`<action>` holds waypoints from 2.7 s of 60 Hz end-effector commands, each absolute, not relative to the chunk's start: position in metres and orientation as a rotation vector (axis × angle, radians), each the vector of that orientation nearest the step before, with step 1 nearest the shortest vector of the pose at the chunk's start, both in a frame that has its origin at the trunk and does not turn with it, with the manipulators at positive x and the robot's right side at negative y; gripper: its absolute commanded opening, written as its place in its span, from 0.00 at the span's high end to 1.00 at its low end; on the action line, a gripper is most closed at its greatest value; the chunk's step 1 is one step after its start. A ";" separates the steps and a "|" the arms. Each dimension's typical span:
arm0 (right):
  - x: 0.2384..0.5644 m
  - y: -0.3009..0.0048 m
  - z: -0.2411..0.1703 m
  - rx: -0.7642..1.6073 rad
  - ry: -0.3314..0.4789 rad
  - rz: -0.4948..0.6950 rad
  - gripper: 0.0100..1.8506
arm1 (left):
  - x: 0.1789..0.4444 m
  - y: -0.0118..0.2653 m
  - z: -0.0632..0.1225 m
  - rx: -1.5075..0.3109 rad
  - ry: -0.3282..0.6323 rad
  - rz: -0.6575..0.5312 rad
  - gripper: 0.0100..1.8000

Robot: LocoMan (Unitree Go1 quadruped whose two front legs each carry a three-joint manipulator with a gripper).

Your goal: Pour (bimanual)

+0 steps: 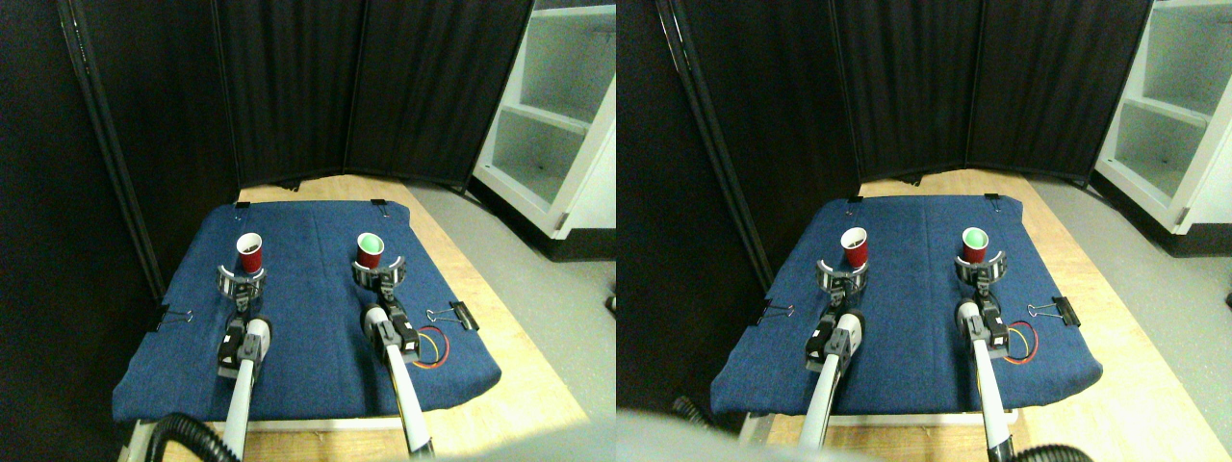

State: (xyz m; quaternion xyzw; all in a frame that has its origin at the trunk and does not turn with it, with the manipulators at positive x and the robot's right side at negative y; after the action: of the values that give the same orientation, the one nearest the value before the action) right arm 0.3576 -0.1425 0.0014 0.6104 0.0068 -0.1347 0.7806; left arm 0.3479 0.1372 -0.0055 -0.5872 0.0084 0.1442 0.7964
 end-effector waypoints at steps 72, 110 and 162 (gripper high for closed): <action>0.397 -0.146 -0.010 1.468 0.021 -0.355 0.39 | 0.402 0.141 -0.026 -1.332 0.017 0.348 0.41; 0.398 -0.151 -0.017 1.490 0.012 -0.381 0.44 | 0.415 0.134 -0.032 -1.371 0.041 0.366 0.38; 0.403 -0.156 -0.016 1.566 -0.026 -0.423 0.62 | 0.418 0.133 -0.034 -1.385 -0.077 0.415 0.81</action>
State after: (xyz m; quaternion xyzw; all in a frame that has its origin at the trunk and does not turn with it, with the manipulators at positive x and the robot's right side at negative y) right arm 0.4003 -0.1572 -0.0203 0.6977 0.0037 -0.1909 0.6905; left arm 0.4142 0.1369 -0.0334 -0.6364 -0.0191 0.1905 0.7472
